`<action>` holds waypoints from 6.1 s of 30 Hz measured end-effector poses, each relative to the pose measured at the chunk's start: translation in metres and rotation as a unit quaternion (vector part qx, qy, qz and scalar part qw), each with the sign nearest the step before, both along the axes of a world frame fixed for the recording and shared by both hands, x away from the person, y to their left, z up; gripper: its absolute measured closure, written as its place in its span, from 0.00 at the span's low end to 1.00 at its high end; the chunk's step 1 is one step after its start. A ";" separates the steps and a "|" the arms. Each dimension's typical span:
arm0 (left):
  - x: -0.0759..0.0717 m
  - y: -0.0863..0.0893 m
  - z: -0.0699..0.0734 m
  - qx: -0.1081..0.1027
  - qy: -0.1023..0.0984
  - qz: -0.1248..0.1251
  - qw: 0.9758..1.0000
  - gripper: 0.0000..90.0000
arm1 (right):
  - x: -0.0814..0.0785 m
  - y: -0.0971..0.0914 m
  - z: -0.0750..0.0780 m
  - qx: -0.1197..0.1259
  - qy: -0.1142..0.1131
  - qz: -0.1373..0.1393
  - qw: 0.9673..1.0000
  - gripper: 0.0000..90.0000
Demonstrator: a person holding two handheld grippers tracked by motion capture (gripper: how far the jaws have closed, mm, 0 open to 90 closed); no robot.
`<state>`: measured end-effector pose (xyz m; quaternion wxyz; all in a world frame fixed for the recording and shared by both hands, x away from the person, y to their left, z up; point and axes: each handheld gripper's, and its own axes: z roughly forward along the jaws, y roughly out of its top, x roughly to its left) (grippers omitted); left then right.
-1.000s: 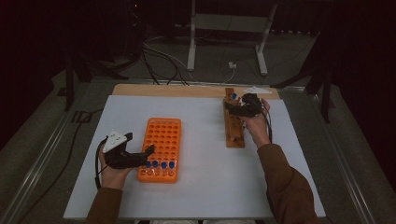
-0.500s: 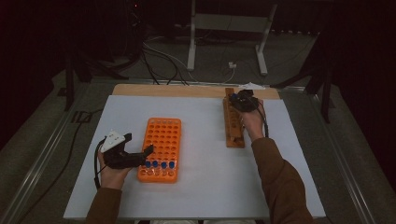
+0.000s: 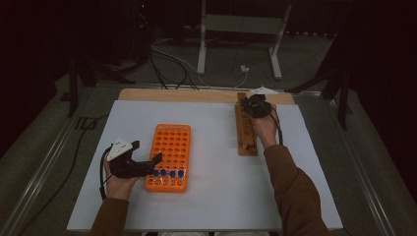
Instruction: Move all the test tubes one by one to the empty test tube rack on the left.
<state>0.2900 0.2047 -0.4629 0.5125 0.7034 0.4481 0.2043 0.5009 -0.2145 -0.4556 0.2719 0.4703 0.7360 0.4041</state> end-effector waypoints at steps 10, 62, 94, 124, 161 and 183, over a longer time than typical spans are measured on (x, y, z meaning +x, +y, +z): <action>-0.001 0.000 0.000 -0.001 -0.002 0.000 1.000 0.01 | -0.010 0.000 0.022 0.007 -0.029 -0.002 1.000 0.86; 0.003 -0.003 0.001 0.009 -0.002 -0.008 1.000 0.01 | -0.067 0.027 0.046 0.067 -0.021 0.129 0.989 0.85; 0.031 -0.035 0.023 0.025 0.000 -0.094 0.995 0.01 | -0.110 0.098 0.063 0.077 0.019 0.257 0.963 0.85; 0.046 -0.057 0.032 0.052 -0.036 -0.140 0.988 0.71 | -0.126 0.160 0.067 0.069 0.040 0.331 0.940 0.85; 0.045 -0.055 0.030 0.034 -0.036 -0.142 0.989 0.87 | -0.123 0.149 0.068 0.106 0.042 0.322 0.940 0.33; 0.038 -0.044 0.028 0.018 -0.034 -0.134 0.990 0.87 | -0.126 0.105 0.059 0.097 0.018 0.263 0.960 0.01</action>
